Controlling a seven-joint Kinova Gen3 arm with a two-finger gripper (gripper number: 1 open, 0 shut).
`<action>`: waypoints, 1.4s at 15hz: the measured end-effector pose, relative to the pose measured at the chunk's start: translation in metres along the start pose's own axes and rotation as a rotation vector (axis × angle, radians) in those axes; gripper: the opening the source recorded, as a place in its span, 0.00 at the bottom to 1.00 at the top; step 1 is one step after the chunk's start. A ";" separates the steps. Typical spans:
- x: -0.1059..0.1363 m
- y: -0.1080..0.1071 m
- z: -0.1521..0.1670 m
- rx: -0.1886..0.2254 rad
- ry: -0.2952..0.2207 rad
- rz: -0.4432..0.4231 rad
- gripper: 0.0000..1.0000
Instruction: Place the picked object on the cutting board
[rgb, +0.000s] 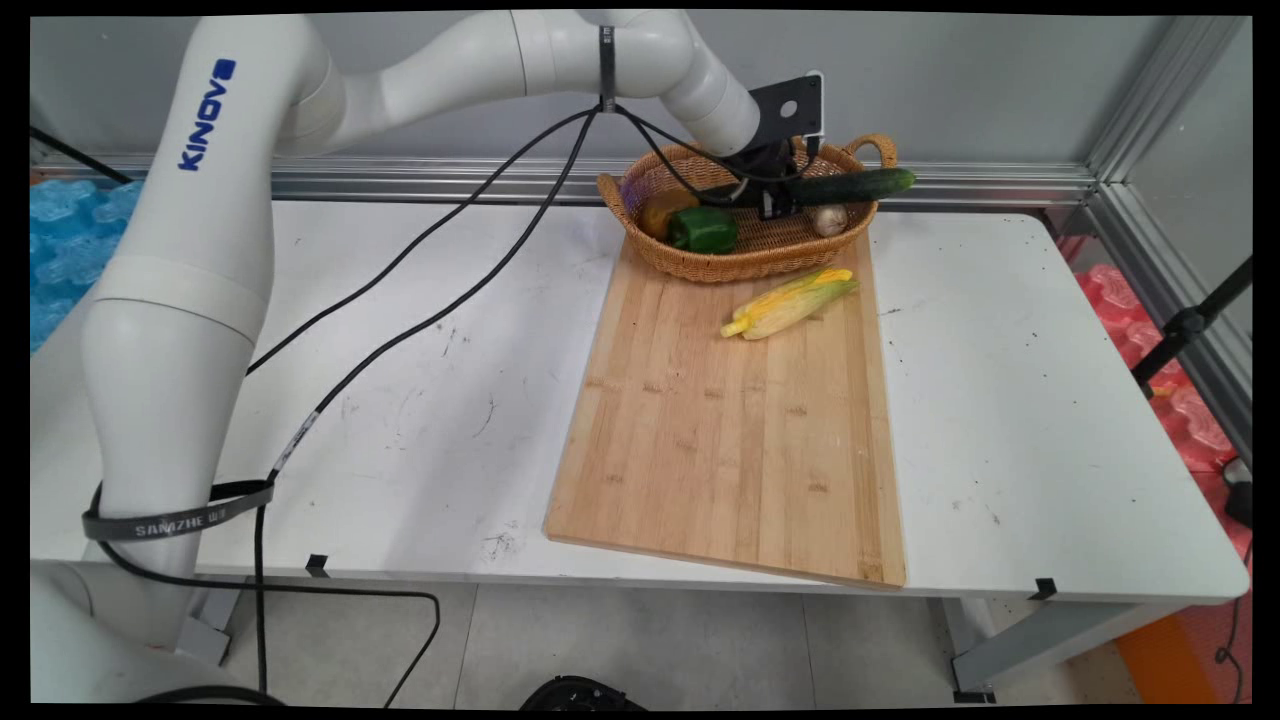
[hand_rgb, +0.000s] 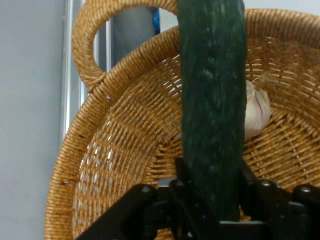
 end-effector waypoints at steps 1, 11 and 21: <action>0.001 -0.001 0.000 0.002 0.000 0.015 0.00; 0.024 -0.010 -0.050 0.039 0.049 0.073 0.00; 0.060 0.009 -0.149 -0.008 0.080 0.021 0.00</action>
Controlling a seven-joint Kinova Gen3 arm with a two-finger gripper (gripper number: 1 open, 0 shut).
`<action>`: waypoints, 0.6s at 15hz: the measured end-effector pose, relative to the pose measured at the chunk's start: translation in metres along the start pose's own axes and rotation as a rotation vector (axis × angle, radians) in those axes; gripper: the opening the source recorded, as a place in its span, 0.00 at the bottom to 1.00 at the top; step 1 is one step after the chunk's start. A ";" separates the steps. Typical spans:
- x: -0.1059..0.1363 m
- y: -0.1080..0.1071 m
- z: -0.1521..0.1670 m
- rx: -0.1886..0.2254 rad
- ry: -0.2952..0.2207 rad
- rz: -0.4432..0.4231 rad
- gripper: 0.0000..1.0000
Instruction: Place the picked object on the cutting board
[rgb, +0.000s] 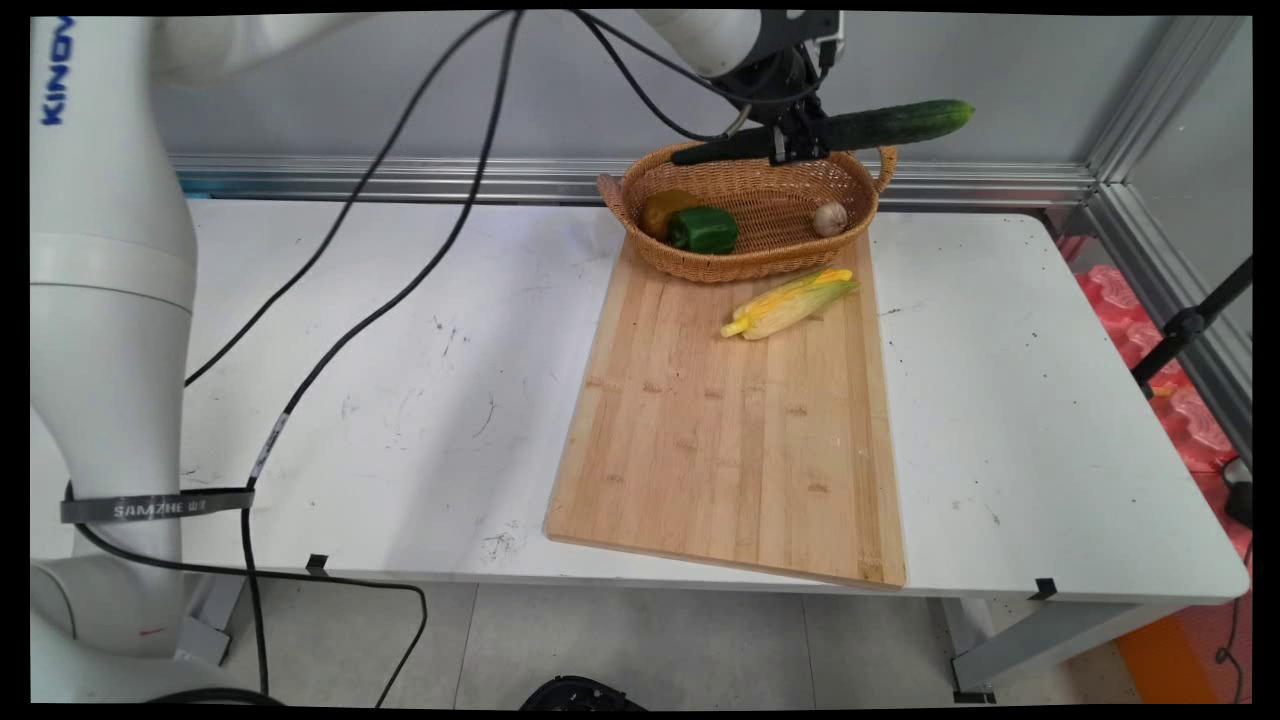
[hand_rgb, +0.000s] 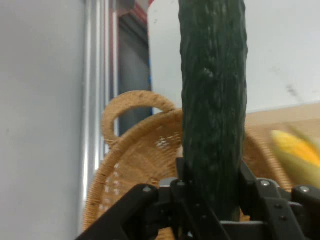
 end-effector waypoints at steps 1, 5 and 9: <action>0.004 0.004 -0.010 -0.014 -0.001 -0.013 0.00; 0.021 0.029 -0.050 -0.090 -0.017 -0.083 0.00; 0.033 0.064 -0.083 -0.179 -0.051 -0.172 0.00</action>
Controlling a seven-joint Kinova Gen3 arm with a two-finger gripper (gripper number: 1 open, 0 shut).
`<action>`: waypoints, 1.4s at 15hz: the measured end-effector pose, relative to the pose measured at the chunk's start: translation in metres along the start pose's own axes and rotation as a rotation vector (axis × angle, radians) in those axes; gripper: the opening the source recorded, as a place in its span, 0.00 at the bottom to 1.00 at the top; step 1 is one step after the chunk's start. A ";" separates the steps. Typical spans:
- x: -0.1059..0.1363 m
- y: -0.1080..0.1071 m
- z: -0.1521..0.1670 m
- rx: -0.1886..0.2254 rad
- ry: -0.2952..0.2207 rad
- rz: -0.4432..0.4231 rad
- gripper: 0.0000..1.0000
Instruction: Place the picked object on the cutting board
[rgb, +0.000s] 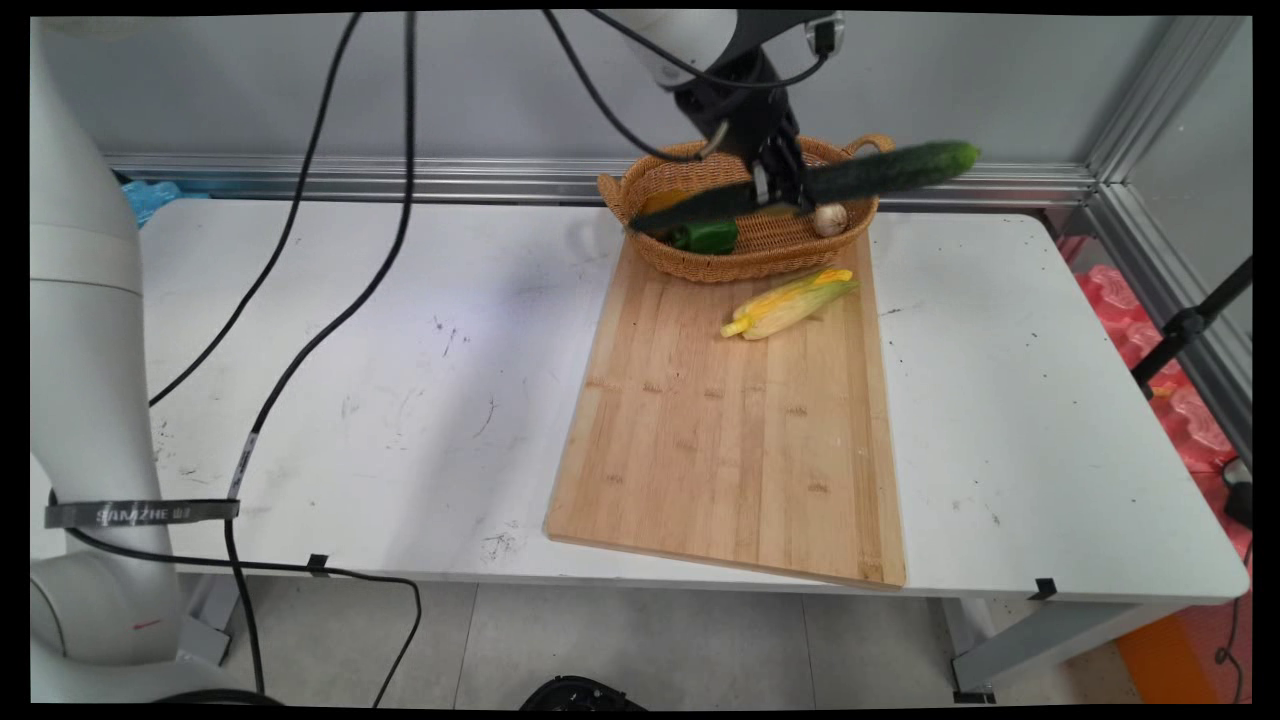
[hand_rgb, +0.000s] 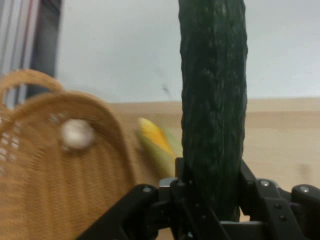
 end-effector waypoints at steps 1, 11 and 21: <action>0.000 0.010 -0.005 -0.021 -0.009 -0.018 0.00; -0.009 0.103 -0.019 -0.152 -0.122 -0.195 0.00; -0.019 0.163 0.030 -0.168 -0.235 -0.340 0.00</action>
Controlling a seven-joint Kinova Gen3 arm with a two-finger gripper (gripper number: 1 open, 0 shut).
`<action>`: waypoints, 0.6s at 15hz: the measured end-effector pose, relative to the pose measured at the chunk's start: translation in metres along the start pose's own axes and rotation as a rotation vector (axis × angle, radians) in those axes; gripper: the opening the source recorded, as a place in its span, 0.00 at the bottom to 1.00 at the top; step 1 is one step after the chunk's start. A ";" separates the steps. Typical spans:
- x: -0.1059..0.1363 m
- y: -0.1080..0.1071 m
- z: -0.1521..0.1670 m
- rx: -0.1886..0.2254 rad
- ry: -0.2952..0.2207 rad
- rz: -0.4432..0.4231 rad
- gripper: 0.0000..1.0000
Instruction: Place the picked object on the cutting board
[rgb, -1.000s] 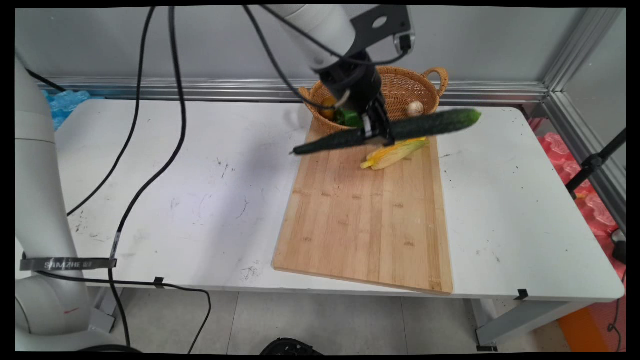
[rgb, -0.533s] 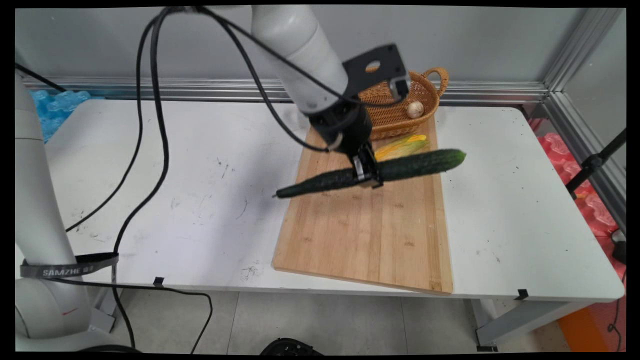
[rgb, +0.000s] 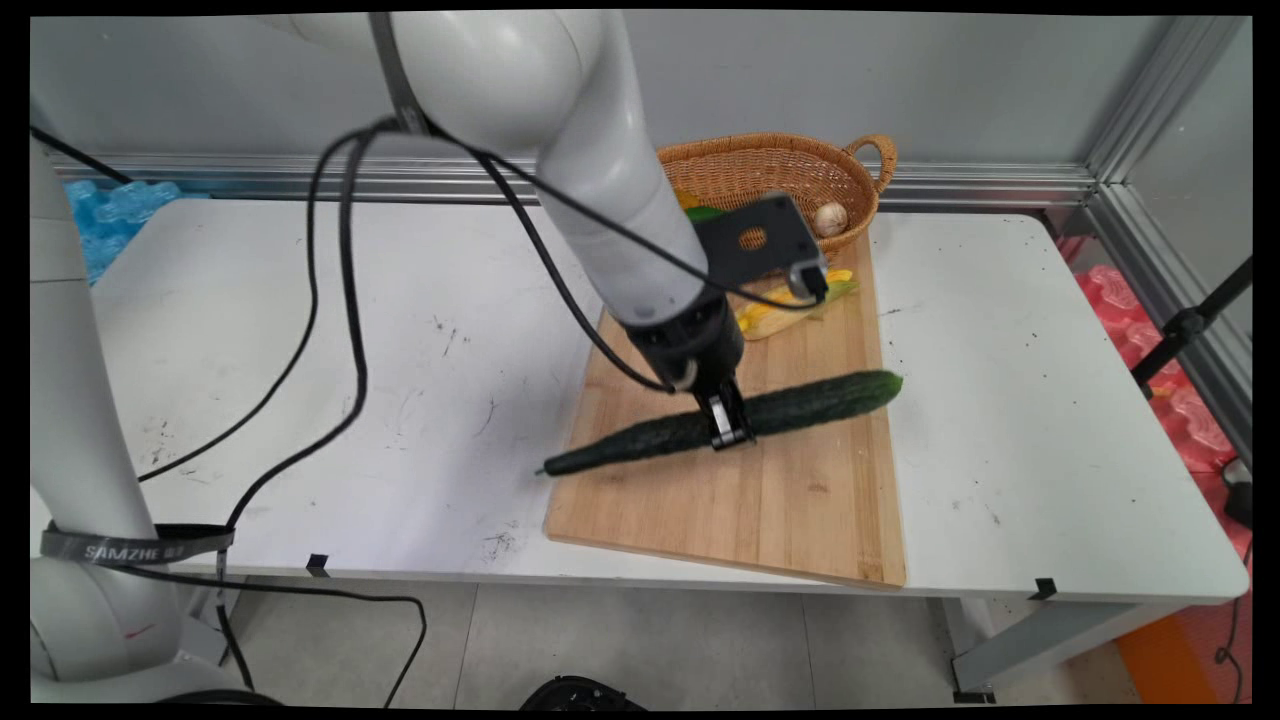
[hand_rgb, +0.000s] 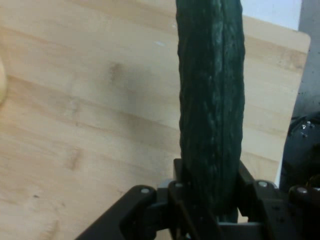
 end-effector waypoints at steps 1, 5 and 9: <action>-0.001 0.002 0.008 0.000 -0.008 -0.011 0.00; -0.004 0.005 0.039 0.001 -0.032 -0.039 0.00; -0.006 0.006 0.059 -0.001 -0.050 -0.051 0.00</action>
